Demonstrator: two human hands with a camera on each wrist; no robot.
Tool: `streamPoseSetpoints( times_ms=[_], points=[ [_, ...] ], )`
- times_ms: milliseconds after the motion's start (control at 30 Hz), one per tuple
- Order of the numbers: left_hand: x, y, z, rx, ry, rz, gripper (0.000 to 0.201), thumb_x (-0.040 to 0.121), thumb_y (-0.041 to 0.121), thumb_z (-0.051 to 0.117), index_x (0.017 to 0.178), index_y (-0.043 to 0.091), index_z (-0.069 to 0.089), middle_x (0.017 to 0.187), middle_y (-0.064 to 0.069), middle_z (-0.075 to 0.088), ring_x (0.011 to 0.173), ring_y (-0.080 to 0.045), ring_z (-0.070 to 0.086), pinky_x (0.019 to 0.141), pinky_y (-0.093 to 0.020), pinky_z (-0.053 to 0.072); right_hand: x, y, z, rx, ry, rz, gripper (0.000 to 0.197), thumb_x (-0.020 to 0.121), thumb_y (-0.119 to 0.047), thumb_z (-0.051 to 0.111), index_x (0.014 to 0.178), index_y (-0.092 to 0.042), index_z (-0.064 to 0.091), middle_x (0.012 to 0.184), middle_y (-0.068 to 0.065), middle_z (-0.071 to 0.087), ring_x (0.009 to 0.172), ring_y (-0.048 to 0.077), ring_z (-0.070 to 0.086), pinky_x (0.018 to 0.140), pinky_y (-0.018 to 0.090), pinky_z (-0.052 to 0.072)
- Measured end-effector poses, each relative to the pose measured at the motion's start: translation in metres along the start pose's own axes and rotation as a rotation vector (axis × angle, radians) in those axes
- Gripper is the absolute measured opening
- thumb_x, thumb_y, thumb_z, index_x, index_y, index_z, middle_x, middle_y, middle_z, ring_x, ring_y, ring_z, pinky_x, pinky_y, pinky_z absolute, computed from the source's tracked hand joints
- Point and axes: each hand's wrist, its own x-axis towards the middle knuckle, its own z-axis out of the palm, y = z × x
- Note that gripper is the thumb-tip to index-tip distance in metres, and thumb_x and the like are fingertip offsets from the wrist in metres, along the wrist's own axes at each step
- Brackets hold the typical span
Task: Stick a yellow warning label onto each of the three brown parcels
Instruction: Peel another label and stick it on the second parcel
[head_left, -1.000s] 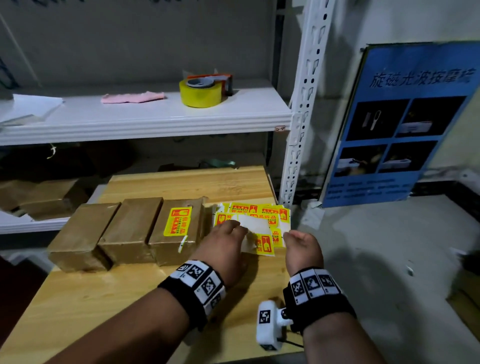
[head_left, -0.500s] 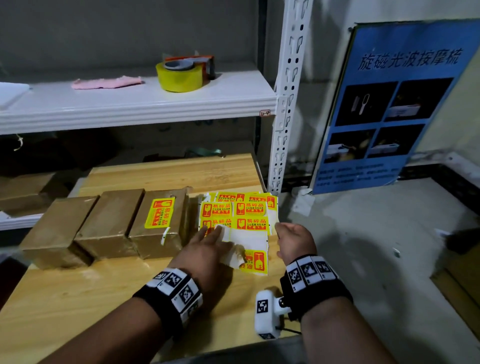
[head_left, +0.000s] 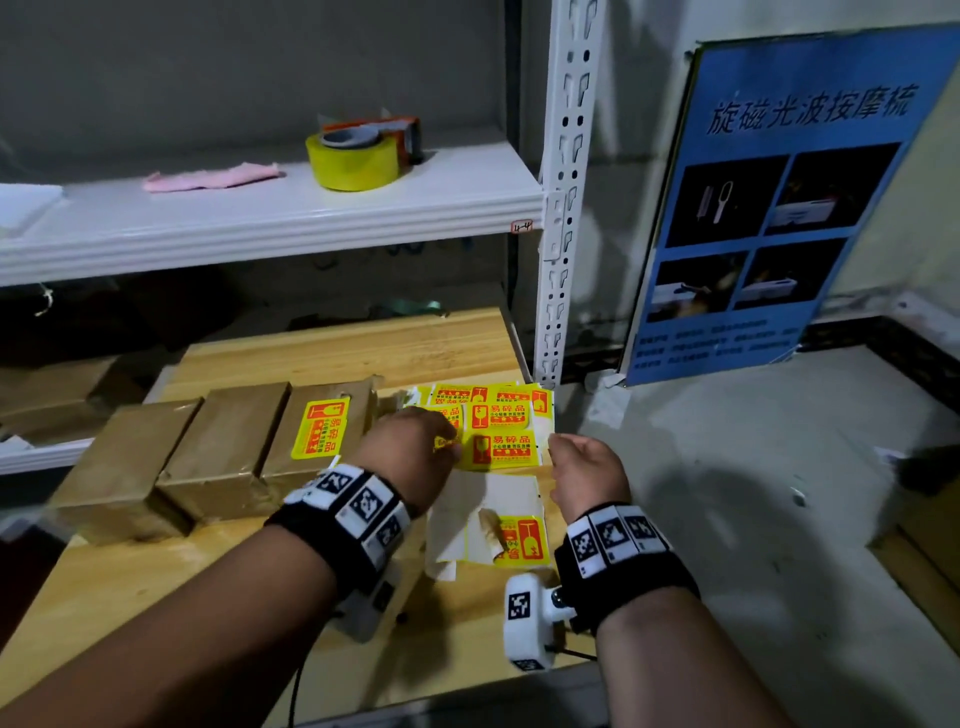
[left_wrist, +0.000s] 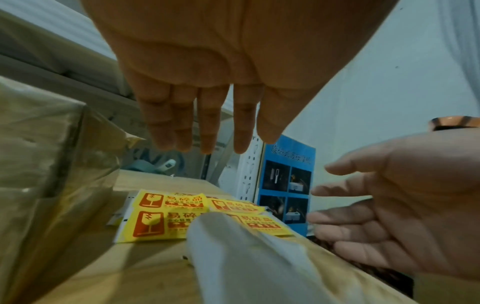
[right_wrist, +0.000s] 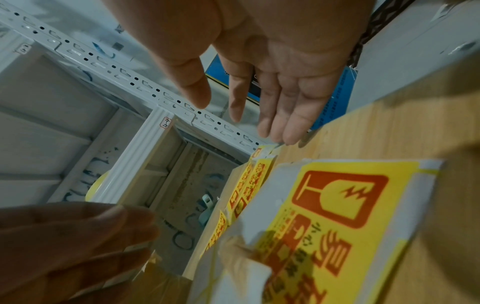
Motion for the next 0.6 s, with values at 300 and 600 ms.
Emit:
streamPoseSetpoints(
  times_ms=[300, 600],
  points=[
    [0.068, 0.000, 0.018, -0.074, -0.246, -0.348, 0.046, 0.100, 0.033, 0.057, 0.140, 0.011, 0.053, 0.140, -0.016, 0.059, 0.126, -0.032, 0.059, 0.099, -0.035, 0.047, 0.004, -0.004, 0.000, 0.174, -0.102, 0.089, 0.101, 0.063, -0.098, 0.041, 0.125, -0.023, 0.066, 0.137, 0.013, 0.063, 0.116, 0.028, 0.061, 0.098, 0.050, 0.053],
    [0.086, -0.022, 0.050, -0.096, -0.239, -0.428, 0.049, 0.091, 0.036, 0.066, 0.131, 0.011, 0.055, 0.133, -0.013, 0.064, 0.120, -0.031, 0.064, 0.100, -0.039, 0.053, 0.007, -0.003, 0.009, 0.204, -0.193, 0.136, 0.081, 0.089, -0.077, 0.037, 0.143, -0.019, 0.054, 0.149, 0.012, 0.052, 0.125, 0.033, 0.055, 0.090, 0.048, 0.053]
  ],
)
